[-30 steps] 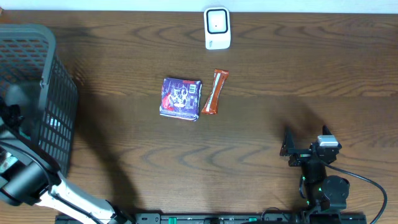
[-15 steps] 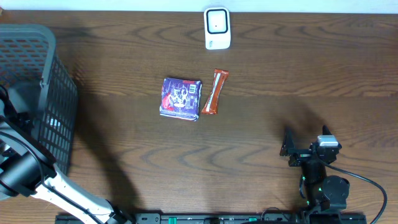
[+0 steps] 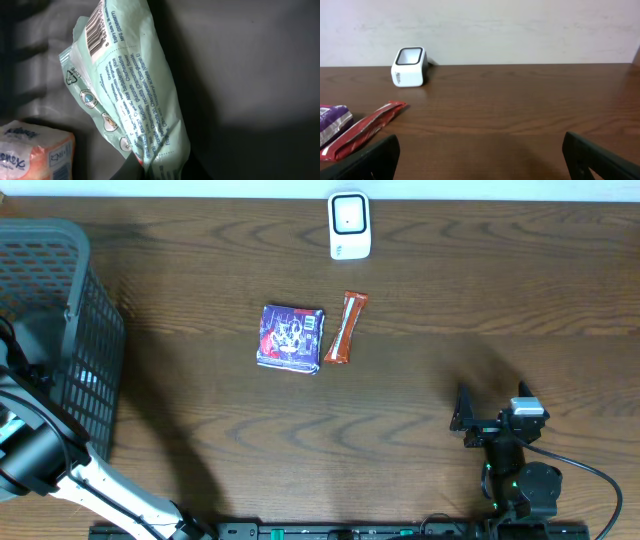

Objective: Scan the item barcode
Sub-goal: 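Reach the left gripper into the basket and grasp the mint-green packet, then carry the green packet out and set it right of the red bar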

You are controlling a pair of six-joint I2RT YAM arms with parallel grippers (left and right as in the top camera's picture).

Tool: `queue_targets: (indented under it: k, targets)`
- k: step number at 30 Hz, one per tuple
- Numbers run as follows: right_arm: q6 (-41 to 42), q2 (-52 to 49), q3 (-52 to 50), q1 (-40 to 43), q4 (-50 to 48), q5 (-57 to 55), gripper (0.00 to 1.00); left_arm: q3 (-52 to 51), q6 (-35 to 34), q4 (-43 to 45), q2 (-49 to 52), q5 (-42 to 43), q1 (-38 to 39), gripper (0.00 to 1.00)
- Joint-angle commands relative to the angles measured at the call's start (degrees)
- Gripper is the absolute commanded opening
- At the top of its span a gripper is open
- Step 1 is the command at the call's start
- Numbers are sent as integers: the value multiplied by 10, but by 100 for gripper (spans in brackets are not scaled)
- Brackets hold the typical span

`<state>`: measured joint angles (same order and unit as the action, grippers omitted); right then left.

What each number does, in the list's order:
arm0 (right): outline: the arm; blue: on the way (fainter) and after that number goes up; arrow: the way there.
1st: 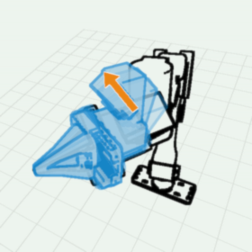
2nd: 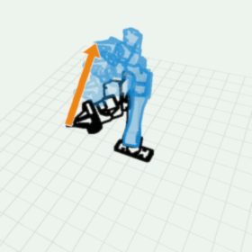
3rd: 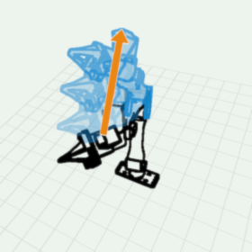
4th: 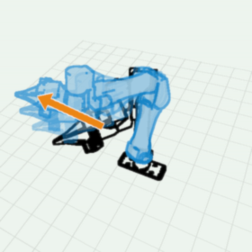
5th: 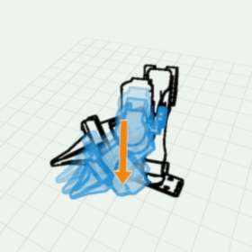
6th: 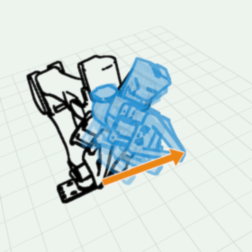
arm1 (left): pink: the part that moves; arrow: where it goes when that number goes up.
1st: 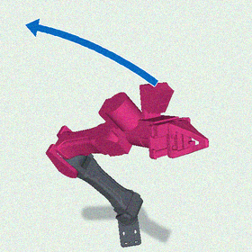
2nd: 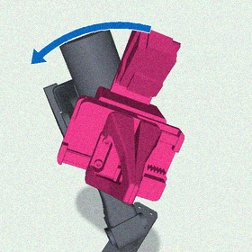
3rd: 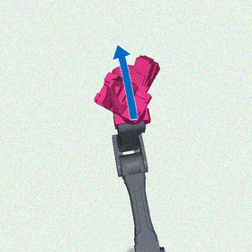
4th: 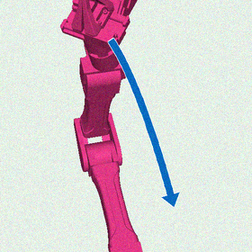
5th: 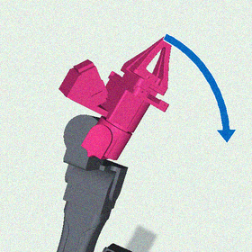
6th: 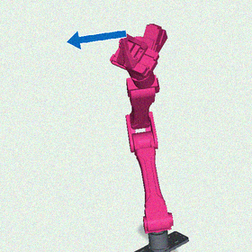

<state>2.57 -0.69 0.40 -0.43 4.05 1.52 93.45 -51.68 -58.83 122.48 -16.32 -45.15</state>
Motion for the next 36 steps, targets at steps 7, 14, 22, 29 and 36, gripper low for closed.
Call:
queue_targets:
  k: [7, 14, 22, 29, 36]
  targets:
    - [6, 3, -1, 4, 2, 1, 99, -1, 65, -1, -131, 174, 4, 7]
    - [6, 3, -1, 4, 2, 1, 99, -1, 65, 52, -298, 290, 19, 7]
    - [6, 3, -1, 4, 2, 1, 99, -1, 125, 156, -419, 495, 127, 7]
    - [6, 3, -1, 4, 2, 1, 99, -1, 274, 161, -422, 475, 359, 7]
    - [6, 3, -1, 4, 2, 1, 99, -1, 377, 146, -389, 249, 607, 7]
